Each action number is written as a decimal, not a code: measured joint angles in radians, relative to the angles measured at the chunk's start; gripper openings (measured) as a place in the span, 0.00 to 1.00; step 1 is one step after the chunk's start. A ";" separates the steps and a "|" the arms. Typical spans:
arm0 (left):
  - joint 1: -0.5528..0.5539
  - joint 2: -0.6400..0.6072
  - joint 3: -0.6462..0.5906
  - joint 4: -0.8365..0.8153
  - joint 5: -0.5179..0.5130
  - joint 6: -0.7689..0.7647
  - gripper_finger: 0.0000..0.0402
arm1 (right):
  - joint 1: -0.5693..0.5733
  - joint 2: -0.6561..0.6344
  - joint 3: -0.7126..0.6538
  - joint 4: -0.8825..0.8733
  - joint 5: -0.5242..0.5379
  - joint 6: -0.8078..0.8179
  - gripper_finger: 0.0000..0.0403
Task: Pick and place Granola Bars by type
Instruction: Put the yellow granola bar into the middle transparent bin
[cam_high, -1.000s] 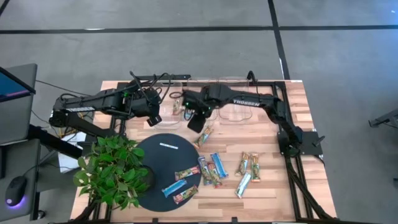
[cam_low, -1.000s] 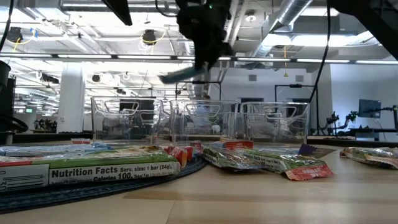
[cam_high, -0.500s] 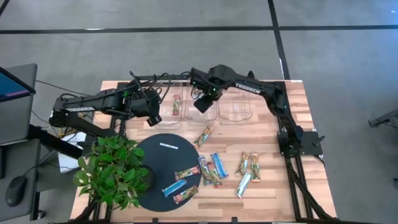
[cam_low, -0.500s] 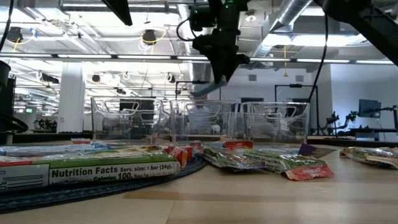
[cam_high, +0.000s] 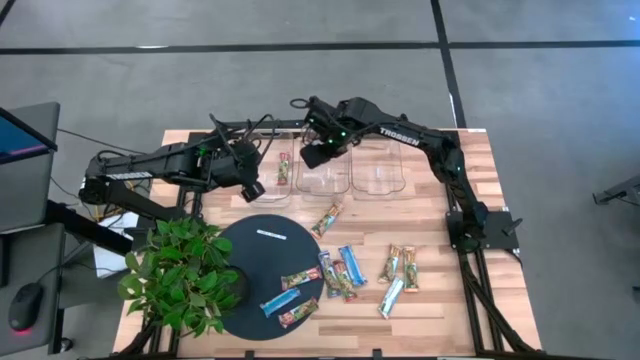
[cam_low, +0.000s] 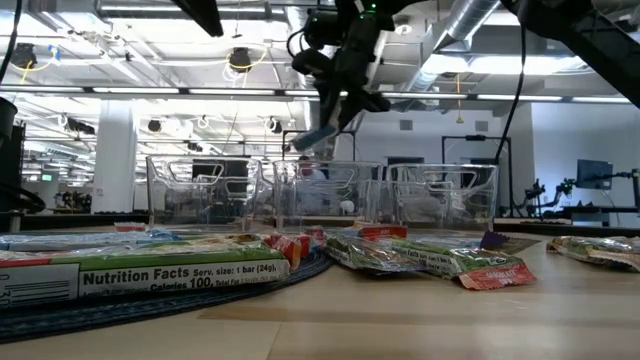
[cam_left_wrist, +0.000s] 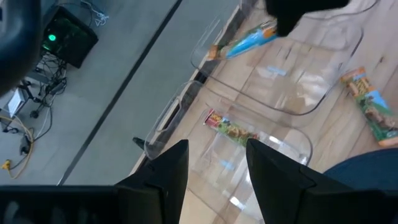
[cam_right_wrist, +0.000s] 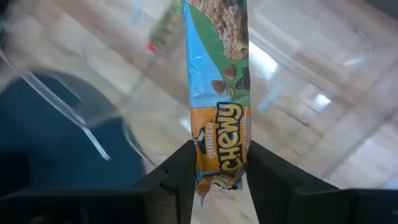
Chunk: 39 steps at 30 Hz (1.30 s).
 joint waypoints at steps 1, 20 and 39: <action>0.000 0.000 0.000 0.005 0.001 0.000 0.39 | -0.001 0.000 0.000 0.003 0.000 0.016 0.28; 0.000 0.000 0.000 0.006 0.007 -0.003 0.39 | 0.013 0.000 0.000 -0.079 0.075 0.086 0.28; 0.000 0.000 0.000 0.006 0.004 0.018 0.39 | 0.049 0.000 0.000 -0.040 0.072 0.309 0.28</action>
